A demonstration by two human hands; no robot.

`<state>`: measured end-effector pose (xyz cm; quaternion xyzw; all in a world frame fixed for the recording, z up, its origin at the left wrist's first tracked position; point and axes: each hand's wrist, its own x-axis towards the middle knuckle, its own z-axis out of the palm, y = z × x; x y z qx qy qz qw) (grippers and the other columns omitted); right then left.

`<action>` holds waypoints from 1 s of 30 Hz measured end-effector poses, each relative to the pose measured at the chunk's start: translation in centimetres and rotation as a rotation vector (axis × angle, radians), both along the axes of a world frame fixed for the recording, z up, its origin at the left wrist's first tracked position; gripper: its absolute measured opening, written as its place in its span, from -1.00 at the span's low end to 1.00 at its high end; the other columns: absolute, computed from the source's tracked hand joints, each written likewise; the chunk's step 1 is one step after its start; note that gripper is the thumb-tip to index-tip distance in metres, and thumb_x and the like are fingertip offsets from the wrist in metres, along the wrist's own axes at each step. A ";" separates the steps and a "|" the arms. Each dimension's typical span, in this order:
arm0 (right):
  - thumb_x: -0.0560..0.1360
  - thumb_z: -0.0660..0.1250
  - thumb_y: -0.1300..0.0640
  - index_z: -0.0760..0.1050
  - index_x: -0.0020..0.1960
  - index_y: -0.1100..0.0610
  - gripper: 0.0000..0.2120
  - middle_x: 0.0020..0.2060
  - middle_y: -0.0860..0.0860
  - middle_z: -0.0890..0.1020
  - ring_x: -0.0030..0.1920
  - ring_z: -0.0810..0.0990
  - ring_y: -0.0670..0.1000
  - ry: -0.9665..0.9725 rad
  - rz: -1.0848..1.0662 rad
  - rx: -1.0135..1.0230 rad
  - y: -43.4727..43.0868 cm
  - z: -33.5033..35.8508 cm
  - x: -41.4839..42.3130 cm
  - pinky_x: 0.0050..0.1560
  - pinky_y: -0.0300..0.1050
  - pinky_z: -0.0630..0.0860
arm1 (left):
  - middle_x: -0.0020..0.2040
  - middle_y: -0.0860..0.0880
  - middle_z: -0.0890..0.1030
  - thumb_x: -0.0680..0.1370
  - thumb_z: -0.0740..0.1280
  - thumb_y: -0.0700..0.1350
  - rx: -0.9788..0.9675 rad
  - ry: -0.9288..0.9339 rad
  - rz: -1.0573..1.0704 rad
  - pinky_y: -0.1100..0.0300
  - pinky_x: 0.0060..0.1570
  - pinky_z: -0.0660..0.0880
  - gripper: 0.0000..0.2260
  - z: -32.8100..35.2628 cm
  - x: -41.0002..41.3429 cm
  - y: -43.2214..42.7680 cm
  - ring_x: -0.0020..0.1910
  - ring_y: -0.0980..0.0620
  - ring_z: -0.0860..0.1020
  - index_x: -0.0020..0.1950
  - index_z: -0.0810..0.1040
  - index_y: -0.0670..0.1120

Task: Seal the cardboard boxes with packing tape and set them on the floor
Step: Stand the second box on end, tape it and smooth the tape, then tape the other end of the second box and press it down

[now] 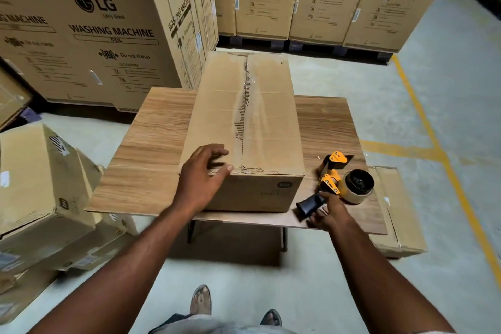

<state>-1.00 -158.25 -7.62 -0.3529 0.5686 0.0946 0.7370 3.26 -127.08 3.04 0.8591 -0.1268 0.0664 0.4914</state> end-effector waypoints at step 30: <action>0.49 0.46 0.15 0.57 -0.20 0.17 -0.85 -0.41 0.15 0.55 -0.38 0.56 0.15 -0.721 0.151 -0.618 1.3 13.1 0.1 -0.19 0.11 0.55 | 0.08 0.12 0.65 0.55 0.43 -0.14 -0.138 0.203 -0.013 0.18 0.18 0.52 -0.85 1.5 0.3 -1.3 0.04 0.25 0.60 0.10 0.61 0.00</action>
